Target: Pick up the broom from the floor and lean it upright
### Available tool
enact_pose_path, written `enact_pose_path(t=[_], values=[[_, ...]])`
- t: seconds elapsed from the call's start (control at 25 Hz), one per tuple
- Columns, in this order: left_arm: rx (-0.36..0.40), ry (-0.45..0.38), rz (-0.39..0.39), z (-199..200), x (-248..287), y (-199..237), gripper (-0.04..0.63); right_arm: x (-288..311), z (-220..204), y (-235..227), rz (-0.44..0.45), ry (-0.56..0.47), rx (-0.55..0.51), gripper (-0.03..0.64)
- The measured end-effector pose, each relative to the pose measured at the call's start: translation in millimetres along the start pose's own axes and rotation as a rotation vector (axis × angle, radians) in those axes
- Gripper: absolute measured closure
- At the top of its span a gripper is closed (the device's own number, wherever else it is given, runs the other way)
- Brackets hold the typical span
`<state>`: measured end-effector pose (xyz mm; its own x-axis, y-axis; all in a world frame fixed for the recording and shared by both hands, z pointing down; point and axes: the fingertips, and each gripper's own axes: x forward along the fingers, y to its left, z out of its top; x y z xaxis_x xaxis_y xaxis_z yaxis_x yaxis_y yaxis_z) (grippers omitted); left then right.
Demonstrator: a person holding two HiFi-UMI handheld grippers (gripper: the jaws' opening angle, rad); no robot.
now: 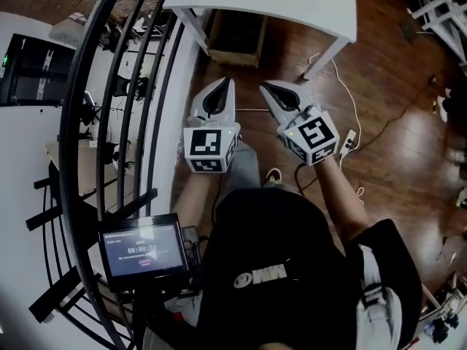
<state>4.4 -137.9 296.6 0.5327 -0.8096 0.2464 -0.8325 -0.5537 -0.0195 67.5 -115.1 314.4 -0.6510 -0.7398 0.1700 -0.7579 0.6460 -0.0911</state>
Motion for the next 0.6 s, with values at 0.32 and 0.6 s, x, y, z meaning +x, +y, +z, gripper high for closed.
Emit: enact_pose_path(t=[0.32,0.6], values=[[-0.123,0.067,0.024,-31.4,-46.5,82.6,0.581,47.2,-25.4,78.0,0.114,0.234,-0.09,0.594],[-0.18,0.198,0.024,-116.8,-132.4,99.5,0.581,54.4,-136.4,176.4,0.254,0.539,-0.143,0.391]])
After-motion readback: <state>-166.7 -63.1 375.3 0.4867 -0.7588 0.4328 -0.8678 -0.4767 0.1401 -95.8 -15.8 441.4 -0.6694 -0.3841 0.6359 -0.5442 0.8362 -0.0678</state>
